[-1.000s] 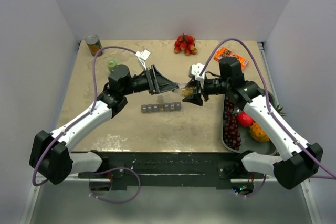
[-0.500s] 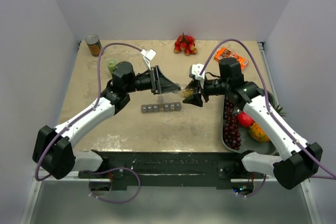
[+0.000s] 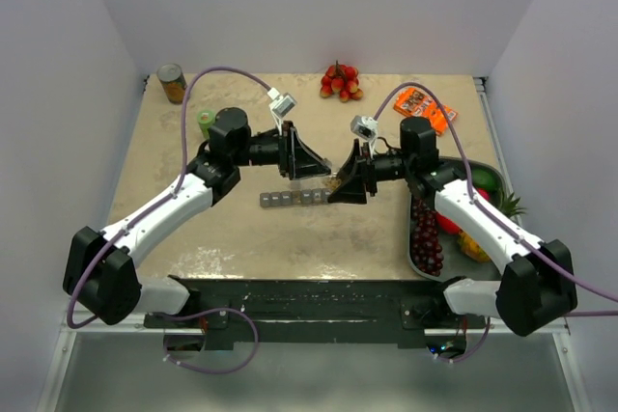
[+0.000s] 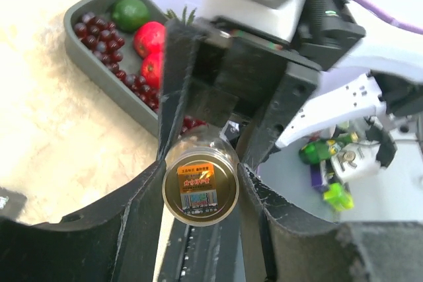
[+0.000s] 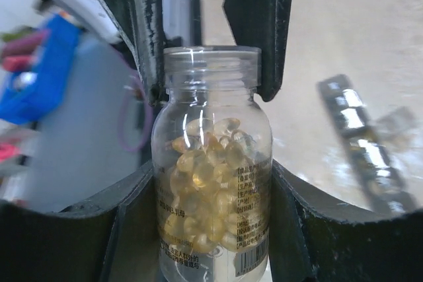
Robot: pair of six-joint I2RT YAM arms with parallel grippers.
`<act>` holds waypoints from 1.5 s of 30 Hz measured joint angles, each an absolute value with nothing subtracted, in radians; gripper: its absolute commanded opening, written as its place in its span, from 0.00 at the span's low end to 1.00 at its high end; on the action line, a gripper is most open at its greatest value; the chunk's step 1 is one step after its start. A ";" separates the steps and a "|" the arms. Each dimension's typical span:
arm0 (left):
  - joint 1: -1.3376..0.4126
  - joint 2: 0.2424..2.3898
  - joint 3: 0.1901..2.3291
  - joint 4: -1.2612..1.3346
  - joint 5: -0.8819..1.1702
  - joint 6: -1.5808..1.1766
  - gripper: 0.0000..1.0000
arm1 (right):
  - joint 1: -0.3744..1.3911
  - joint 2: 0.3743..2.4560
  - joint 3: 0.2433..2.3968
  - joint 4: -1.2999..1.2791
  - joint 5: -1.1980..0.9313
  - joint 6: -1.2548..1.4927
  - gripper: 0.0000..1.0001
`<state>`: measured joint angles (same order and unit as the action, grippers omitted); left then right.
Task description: Sort the pills into containers
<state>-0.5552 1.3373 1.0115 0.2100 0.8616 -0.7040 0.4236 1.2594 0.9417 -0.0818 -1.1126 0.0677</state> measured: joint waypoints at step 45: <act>-0.424 1.119 0.949 0.202 0.900 -0.603 0.98 | 0.438 1.279 1.050 -0.250 -1.136 -0.218 0.00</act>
<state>-0.4236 1.1191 0.9493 0.2020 0.8997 -0.6033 0.4381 1.2785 1.0500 -0.2504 -1.1362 -0.2180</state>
